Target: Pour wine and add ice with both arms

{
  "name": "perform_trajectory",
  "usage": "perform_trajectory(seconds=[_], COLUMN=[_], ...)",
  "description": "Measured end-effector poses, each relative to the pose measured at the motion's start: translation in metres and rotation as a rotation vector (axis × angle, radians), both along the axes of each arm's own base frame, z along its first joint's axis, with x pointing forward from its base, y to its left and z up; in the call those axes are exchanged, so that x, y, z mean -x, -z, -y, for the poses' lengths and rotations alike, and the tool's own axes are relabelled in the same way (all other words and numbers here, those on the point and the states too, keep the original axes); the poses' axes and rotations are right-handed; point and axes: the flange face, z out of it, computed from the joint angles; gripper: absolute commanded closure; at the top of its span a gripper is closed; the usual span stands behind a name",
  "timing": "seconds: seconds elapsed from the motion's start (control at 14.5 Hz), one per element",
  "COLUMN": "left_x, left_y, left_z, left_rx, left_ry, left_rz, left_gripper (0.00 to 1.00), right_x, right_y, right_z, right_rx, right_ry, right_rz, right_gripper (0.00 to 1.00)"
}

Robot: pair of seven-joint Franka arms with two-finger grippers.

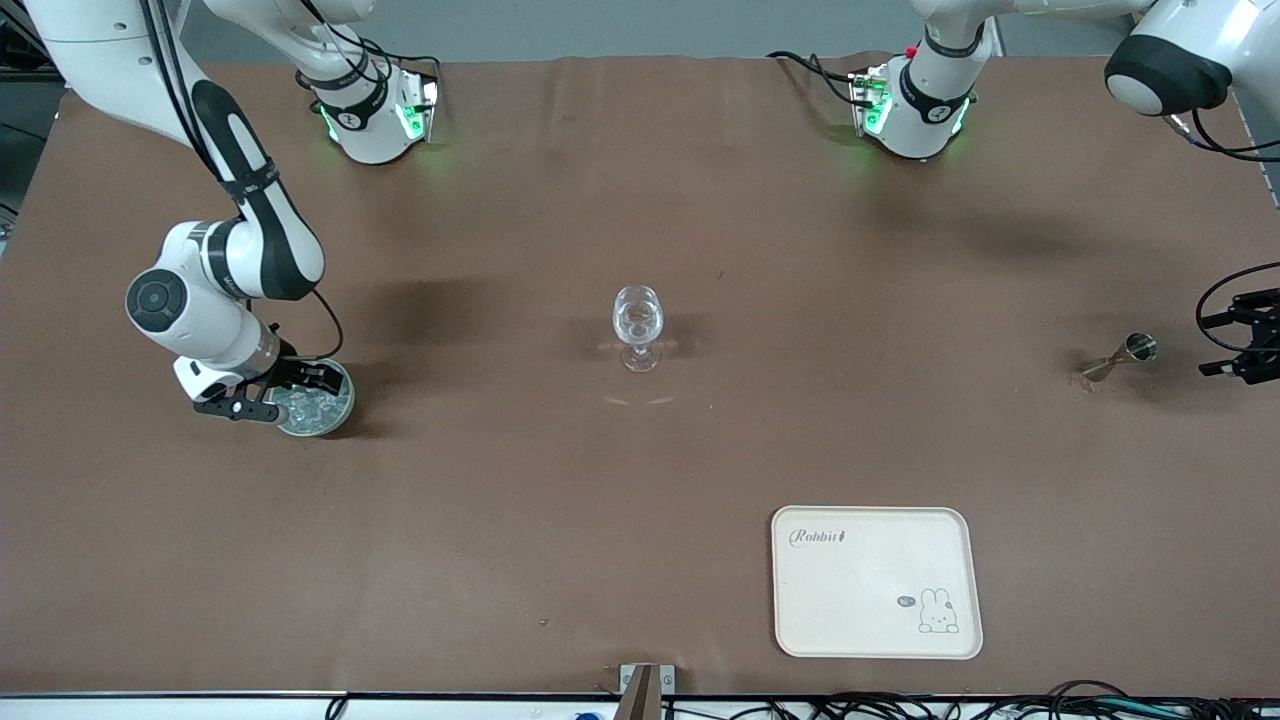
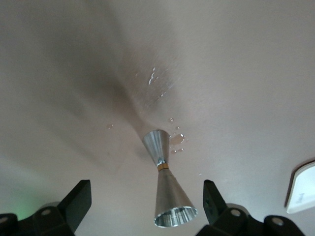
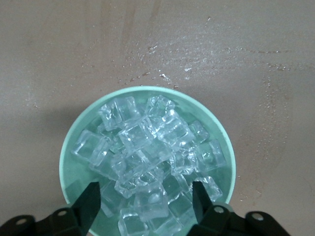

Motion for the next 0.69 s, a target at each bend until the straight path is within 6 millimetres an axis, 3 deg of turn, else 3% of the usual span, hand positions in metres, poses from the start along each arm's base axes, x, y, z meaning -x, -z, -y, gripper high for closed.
perform_trajectory(seconds=[0.21, 0.48, 0.69], left_x=[0.016, 0.034, 0.04], left_y=[0.029, 0.087, 0.114], left_z=[-0.004, -0.015, -0.014], left_rx=[0.134, 0.269, 0.342], left_ry=[-0.113, -0.261, -0.321], left_rz=[-0.051, -0.106, -0.144], left_gripper=[0.0, 0.0, 0.0], right_x=[0.001, 0.003, 0.004], right_y=[0.001, 0.003, 0.004], right_z=[-0.002, -0.004, -0.004], right_rx=[0.0, -0.001, -0.001], right_ry=[-0.004, -0.006, -0.007], right_rz=[-0.009, -0.026, -0.035], right_gripper=[0.28, 0.32, 0.47])
